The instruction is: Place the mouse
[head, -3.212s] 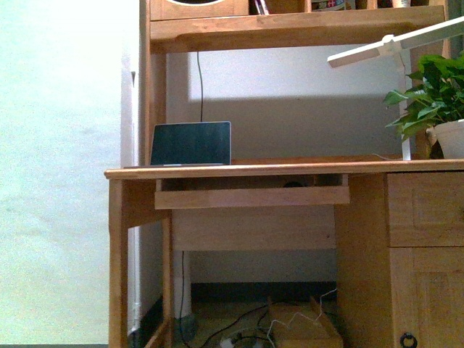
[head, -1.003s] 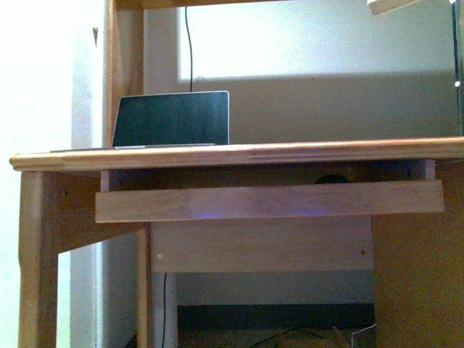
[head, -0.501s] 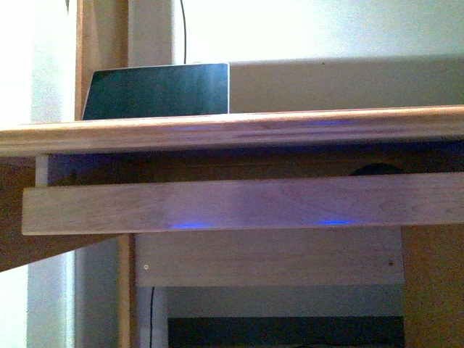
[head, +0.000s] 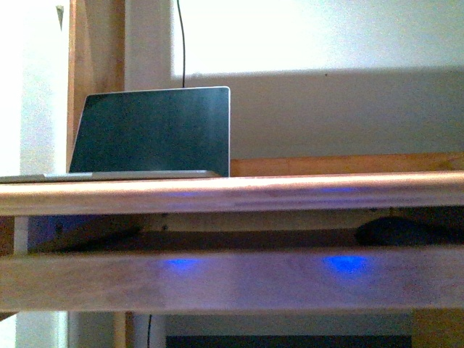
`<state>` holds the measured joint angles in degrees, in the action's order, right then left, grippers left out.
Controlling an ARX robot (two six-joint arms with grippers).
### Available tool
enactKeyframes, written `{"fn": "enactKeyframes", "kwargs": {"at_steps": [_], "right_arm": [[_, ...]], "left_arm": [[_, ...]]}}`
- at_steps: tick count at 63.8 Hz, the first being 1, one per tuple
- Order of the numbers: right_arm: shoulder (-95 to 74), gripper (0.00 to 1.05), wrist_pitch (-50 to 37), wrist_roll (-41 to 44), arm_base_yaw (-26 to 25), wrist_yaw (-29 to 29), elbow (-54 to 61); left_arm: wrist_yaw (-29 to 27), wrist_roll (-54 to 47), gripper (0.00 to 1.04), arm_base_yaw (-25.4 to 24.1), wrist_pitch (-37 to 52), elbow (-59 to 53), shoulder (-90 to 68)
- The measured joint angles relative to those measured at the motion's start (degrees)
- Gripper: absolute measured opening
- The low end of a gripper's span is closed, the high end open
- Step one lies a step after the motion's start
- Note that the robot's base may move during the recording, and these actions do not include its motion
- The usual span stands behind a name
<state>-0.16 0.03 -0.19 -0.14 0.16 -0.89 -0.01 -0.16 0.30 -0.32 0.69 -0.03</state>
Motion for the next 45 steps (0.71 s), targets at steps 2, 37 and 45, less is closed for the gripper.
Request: {"fn": "enactKeyframes", "kwargs": {"at_steps": [2, 37, 45], "right_arm": [[0.0, 0.97, 0.0, 0.0, 0.0, -0.02, 0.0], [0.0, 0.97, 0.0, 0.0, 0.0, -0.02, 0.0], [0.0, 0.97, -0.02, 0.0, 0.0, -0.02, 0.0]], "left_arm": [[0.0, 0.0, 0.97, 0.0, 0.0, 0.0, 0.0], [0.02, 0.0, 0.97, 0.0, 0.0, 0.0, 0.0], [0.0, 0.0, 0.97, 0.0, 0.0, 0.0, 0.0]]}}
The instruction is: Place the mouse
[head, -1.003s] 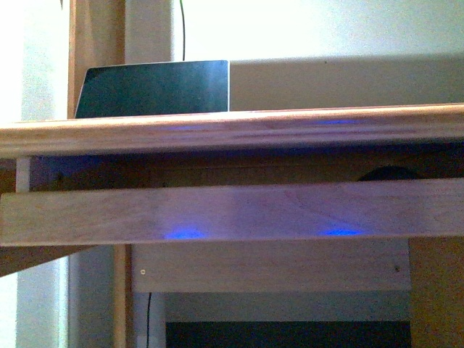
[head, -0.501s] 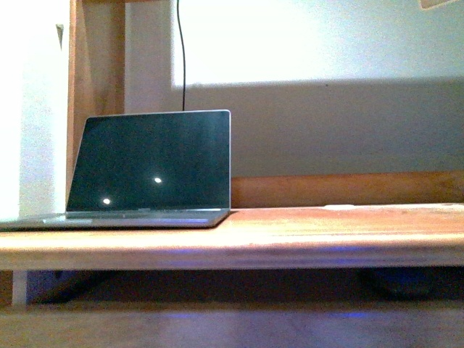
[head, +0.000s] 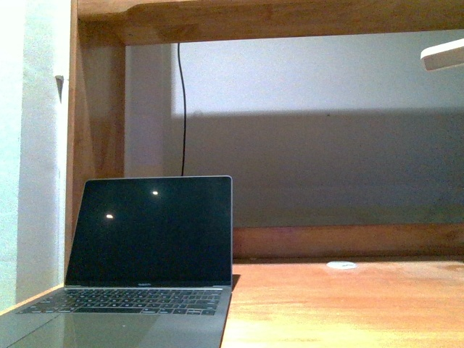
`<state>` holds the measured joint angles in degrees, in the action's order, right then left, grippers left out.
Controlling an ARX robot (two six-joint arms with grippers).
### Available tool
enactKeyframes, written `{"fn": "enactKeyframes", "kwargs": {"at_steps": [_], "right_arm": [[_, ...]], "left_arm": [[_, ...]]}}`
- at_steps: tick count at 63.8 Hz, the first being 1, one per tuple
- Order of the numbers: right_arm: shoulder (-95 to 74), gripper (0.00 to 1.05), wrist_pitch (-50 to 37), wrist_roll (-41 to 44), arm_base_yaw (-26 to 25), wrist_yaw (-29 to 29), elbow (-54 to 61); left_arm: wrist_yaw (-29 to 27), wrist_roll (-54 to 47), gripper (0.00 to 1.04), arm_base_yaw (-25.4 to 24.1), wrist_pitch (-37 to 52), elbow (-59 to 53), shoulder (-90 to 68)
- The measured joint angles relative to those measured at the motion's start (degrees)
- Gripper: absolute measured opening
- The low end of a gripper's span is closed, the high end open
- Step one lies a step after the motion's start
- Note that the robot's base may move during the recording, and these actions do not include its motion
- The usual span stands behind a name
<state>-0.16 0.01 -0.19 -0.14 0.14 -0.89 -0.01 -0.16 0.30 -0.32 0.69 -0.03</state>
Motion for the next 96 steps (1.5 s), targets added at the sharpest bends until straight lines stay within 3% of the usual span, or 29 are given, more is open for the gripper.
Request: {"fn": "enactKeyframes", "kwargs": {"at_steps": [5, 11, 23, 27, 31, 41, 57, 82, 96], "right_arm": [[0.0, 0.97, 0.0, 0.02, 0.0, 0.02, 0.0], [0.0, 0.97, 0.0, 0.02, -0.02, 0.0, 0.0], [0.0, 0.97, 0.0, 0.02, 0.0, 0.02, 0.0], [0.0, 0.97, 0.02, 0.02, 0.0, 0.02, 0.0], [0.0, 0.97, 0.02, 0.02, 0.0, 0.02, 0.0], [0.0, 0.97, 0.02, 0.02, 0.0, 0.02, 0.0], [0.0, 0.97, 0.0, 0.02, -0.02, 0.02, 0.0], [0.0, 0.97, 0.02, 0.02, 0.0, 0.02, 0.0], [0.0, 0.97, 0.02, 0.02, 0.0, 0.02, 0.0]], "left_arm": [[-0.42, 0.61, 0.97, 0.13, -0.74, 0.17, -0.39], [-1.25, 5.2, 0.97, 2.73, -8.24, 3.08, -6.6], [7.41, -0.59, 0.97, 6.91, -1.73, 4.22, -22.14], [11.87, -8.11, 0.97, 6.51, 3.74, 4.79, -28.83], [16.52, -21.64, 0.97, 2.95, 13.25, 5.81, -40.09], [20.06, -44.02, 0.97, -1.95, 28.28, 8.48, -57.9], [25.42, -66.05, 0.97, -3.89, 38.56, 12.66, -74.01], [31.67, -75.34, 0.97, -3.04, 48.13, 17.42, -86.77], [32.15, -76.85, 0.97, -1.55, 48.46, 21.62, -92.13]]}}
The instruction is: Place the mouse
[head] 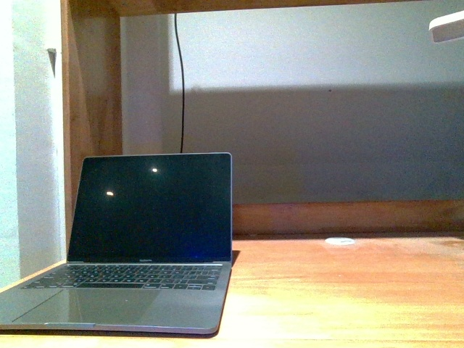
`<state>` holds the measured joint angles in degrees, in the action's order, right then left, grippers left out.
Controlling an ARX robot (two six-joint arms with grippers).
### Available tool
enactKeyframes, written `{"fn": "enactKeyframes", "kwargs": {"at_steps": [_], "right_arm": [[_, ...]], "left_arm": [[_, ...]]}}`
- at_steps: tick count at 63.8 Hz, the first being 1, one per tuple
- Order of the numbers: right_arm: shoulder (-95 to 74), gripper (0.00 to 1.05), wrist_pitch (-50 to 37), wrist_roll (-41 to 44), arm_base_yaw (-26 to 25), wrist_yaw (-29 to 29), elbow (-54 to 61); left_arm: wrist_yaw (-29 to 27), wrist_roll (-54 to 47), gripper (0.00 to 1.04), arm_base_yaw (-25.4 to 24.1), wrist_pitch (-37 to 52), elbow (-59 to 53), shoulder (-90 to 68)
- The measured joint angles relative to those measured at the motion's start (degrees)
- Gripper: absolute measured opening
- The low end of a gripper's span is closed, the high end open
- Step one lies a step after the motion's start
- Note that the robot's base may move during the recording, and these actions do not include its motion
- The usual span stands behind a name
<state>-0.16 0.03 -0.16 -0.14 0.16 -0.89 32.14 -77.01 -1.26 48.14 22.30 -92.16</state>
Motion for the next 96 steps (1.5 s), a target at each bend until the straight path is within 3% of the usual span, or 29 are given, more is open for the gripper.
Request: {"fn": "enactKeyframes", "kwargs": {"at_steps": [25, 53, 78, 96], "right_arm": [[0.0, 0.97, 0.0, 0.0, 0.0, 0.0, 0.0], [0.0, 0.97, -0.02, 0.0, -0.02, 0.0, 0.0], [0.0, 0.97, 0.0, 0.0, 0.0, 0.0, 0.0], [0.0, 0.97, 0.0, 0.0, 0.0, 0.02, 0.0]], "left_arm": [[0.37, -3.08, 0.97, 0.0, 0.46, 5.07, -8.44], [0.11, -14.78, 0.97, -0.24, 5.86, 8.04, -16.09], [-1.2, -18.71, 0.97, -0.22, -1.7, 10.19, -16.22], [-3.93, -17.49, 0.97, 1.4, -1.27, 9.66, -16.17]]}}
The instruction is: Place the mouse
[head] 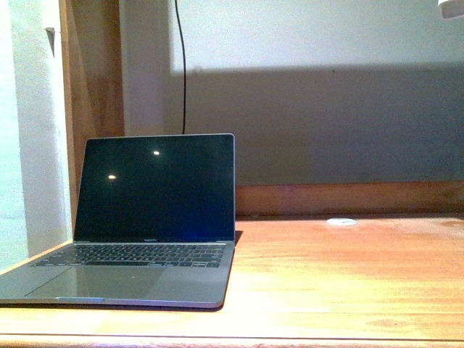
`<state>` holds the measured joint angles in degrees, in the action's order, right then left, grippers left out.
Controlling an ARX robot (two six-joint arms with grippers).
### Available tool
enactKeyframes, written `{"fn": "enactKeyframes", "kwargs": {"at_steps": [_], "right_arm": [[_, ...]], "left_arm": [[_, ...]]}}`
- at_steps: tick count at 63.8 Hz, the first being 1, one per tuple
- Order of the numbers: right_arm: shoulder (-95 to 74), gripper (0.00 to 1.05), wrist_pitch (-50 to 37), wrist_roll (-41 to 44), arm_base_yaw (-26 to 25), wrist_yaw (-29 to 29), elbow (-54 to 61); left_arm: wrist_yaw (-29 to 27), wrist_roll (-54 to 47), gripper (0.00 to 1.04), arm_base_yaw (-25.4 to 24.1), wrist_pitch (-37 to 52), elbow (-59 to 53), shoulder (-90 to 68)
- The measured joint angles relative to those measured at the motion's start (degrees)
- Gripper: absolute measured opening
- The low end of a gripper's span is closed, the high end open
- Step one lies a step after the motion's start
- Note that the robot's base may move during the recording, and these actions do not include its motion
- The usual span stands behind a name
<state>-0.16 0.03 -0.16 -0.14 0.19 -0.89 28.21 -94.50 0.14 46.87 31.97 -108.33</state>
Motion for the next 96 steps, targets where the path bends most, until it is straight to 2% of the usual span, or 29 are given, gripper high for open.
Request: {"fn": "enactKeyframes", "kwargs": {"at_steps": [7, 12, 23, 36, 55, 81, 87, 96], "right_arm": [[0.0, 0.97, 0.0, 0.0, 0.0, 0.0, 0.0], [0.0, 0.97, 0.0, -0.02, 0.0, -0.02, 0.0], [0.0, 0.97, 0.0, 0.0, 0.0, -0.02, 0.0], [0.0, 0.97, 0.0, 0.0, 0.0, -0.04, 0.0], [0.0, 0.97, 0.0, -0.02, 0.0, -0.02, 0.0], [0.0, 0.97, 0.0, -0.02, 0.0, -0.02, 0.0], [0.0, 0.97, -0.02, 0.0, 0.0, -0.02, 0.0], [0.0, 0.97, 0.0, 0.0, 0.0, -0.02, 0.0]], "left_arm": [[-4.96, 4.44, 0.97, 2.56, -0.17, -1.05, 1.22], [-9.42, 11.1, 0.97, 5.44, -3.39, -1.44, 3.5], [-13.62, 24.44, 0.97, 11.65, -12.02, -1.95, 8.81], [-11.67, 32.52, 0.97, 18.21, -20.41, -4.04, 14.1], [-12.68, 43.65, 0.97, 25.68, -31.85, -5.99, 23.54], [-14.05, 57.31, 0.97, 35.65, -42.58, -9.68, 35.69], [-13.84, 60.94, 0.97, 37.29, -43.15, -10.38, 37.57], [-13.9, 68.11, 0.97, 36.74, -39.89, -10.32, 37.9]]}}
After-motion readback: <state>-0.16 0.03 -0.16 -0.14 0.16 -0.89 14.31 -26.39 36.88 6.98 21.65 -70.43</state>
